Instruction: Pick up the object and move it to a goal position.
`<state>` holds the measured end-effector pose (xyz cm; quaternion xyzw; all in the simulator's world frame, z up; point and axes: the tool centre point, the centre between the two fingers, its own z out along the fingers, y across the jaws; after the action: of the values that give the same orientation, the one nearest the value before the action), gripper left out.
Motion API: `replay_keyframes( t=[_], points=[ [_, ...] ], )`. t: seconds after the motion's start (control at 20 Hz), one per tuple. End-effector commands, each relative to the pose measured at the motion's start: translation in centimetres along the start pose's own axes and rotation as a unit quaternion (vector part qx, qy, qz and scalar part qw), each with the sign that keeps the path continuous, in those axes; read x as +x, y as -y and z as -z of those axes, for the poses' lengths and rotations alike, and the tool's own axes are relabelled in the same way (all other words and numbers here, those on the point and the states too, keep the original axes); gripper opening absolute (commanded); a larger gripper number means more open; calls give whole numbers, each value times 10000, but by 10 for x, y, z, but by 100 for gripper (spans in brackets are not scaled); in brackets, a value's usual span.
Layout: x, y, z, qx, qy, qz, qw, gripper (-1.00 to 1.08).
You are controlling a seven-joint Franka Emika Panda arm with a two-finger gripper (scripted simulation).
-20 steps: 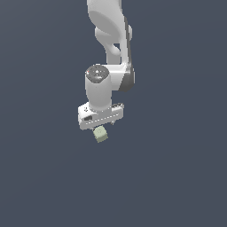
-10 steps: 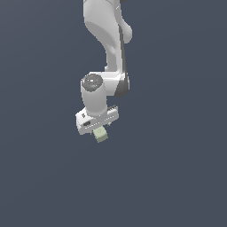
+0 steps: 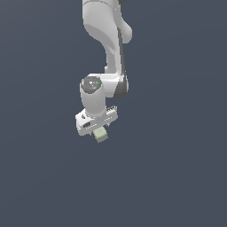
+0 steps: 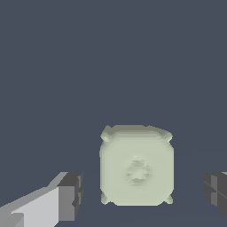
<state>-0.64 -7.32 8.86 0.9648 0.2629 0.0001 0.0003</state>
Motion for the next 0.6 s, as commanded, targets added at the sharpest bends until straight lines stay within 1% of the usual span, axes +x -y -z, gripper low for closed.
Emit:
replay_keyframes(
  t=[0.0, 0.35, 0.55],
  points=[
    [0, 0, -5, 2, 2, 4, 10000, 100],
    [-1, 1, -38, 3, 1, 16, 10000, 100],
    [-1, 0, -48, 3, 0, 19, 10000, 100]
  ],
)
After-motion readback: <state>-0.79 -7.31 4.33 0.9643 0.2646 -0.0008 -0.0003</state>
